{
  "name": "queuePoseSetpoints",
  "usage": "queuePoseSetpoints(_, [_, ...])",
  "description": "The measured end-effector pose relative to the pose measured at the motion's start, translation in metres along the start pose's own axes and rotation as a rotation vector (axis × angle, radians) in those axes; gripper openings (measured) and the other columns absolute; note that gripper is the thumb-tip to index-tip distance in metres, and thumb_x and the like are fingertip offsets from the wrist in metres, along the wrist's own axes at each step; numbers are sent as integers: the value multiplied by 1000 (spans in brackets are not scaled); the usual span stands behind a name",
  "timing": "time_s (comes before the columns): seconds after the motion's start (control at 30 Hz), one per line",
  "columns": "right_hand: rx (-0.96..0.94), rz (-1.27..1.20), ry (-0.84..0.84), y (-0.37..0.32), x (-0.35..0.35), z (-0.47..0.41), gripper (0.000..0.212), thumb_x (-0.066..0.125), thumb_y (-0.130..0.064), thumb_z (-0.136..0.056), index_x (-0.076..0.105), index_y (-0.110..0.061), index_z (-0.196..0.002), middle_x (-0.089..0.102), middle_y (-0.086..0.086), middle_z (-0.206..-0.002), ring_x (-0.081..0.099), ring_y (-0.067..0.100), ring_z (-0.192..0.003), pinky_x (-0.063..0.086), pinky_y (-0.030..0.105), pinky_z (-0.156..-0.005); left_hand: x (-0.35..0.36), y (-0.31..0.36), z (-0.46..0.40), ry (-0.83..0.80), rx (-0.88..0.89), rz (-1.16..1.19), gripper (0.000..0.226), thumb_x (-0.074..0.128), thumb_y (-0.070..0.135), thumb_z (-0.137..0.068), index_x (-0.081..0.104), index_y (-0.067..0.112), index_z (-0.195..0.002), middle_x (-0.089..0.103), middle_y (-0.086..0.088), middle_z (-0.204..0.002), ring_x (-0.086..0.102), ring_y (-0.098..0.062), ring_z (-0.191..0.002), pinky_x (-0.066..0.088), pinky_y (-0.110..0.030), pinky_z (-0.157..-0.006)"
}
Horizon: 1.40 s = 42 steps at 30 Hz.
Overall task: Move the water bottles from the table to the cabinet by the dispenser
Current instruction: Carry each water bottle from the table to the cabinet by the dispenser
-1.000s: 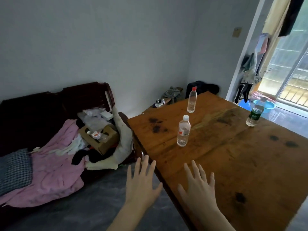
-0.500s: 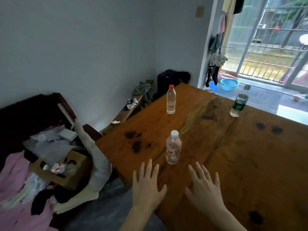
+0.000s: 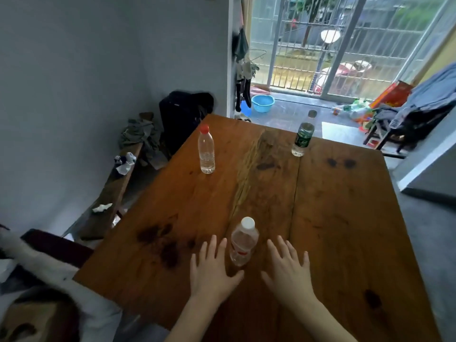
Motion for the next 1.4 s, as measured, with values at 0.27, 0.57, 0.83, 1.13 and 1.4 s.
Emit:
queuePoseSetpoints(0.27, [75,-28,10,2,2,-12,80,49,-52,-94,8,-28,-157,1,2,-167,1,22,-153,6,58,-119,12,9,-23,27,17,458,108,77,65,-70,22,30,-157,32,9,-161,34,-14,-147,38,-40,-116])
queuePoseSetpoints(0.57, [168,-304,-52,20,7,-7,78,56,-51,-91,17,-33,-156,12,-4,-165,11,19,-152,11,54,-120,0,26,-33,172,61,721,61,93,39,-63,59,37,-114,70,24,-104,67,4,-100,53,-16,-82])
queuePoseSetpoints(0.83, [364,-1259,-266,52,-4,10,41,61,-27,-95,56,-11,-133,69,3,-106,67,2,-86,50,14,-67,-80,81,-16,200,299,739,58,80,58,-67,59,38,-117,72,21,-104,66,6,-94,52,-16,-77])
queuePoseSetpoints(1.13, [505,-2010,-500,90,-21,30,45,53,-34,-94,61,-5,-128,66,17,-127,61,31,-117,52,42,-85,-112,157,10,144,557,619,57,87,57,-68,61,38,-115,73,23,-102,69,0,-93,58,-28,-80])
queuePoseSetpoints(1.4, [418,-2101,-500,135,-35,48,47,49,-38,-96,64,-3,-123,71,17,-114,68,29,-97,52,39,-82,-115,210,31,76,649,617,62,85,56,-69,60,34,-122,72,21,-107,68,1,-98,54,-13,-79])
Point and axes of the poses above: each hand's wrist, its own z-axis away from the middle knuckle, its own x-axis out of the palm, y = z × x, the point moved 5 cm from there along -z, towards the middle knuckle
